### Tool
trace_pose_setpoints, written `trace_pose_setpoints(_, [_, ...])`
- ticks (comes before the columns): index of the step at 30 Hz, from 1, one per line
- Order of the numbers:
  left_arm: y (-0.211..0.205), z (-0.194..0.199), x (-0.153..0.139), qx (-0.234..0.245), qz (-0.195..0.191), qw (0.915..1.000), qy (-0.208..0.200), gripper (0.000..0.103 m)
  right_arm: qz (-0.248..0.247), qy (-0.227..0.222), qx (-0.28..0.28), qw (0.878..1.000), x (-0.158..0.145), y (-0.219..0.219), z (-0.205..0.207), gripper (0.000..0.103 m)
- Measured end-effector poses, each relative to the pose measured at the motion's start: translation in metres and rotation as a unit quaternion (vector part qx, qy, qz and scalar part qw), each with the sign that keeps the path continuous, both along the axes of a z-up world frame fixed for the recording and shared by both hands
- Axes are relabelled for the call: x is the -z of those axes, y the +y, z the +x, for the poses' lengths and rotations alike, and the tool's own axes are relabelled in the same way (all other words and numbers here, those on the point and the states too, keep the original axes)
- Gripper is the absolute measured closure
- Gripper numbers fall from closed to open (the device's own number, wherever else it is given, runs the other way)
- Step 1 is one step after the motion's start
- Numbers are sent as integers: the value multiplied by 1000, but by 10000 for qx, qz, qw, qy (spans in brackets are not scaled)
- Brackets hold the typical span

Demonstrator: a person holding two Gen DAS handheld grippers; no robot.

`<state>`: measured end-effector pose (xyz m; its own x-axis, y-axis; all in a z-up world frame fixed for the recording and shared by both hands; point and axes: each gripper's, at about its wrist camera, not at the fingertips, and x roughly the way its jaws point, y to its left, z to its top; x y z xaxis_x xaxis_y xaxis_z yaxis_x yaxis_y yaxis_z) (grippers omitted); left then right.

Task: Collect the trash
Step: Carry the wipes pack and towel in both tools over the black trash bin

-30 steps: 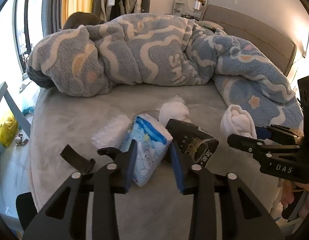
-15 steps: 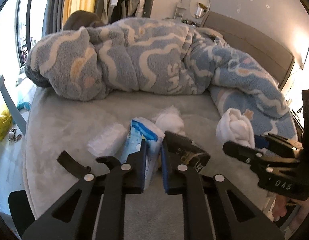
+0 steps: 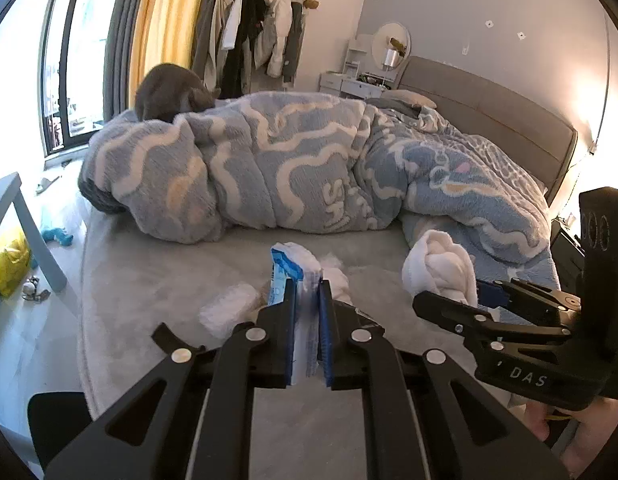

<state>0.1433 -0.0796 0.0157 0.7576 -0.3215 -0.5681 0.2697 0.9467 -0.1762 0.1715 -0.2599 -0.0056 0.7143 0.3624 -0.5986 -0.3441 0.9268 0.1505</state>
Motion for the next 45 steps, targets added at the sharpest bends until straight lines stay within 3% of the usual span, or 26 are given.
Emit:
trace_pose_setpoints(13, [51, -32, -16, -252, 46, 9995, -188, 92, 173, -118, -264, 9994, -9, 41, -19, 56])
trace_pose_setpoints(26, [124, -56, -1, -751, 341, 9966, -16, 92, 110, -112, -772, 9969, -10, 112, -30, 56])
trace_pose_setpoints(38, [192, -65, 52, -1313, 650, 9861, 788, 92, 66, 144, -1370, 9904, 7, 194, -37, 56])
trace_pose_setpoints(45, [235, -70, 88, -1544, 497, 9777, 1332, 92, 0, 343, -1633, 9860, 20, 232, -42, 56])
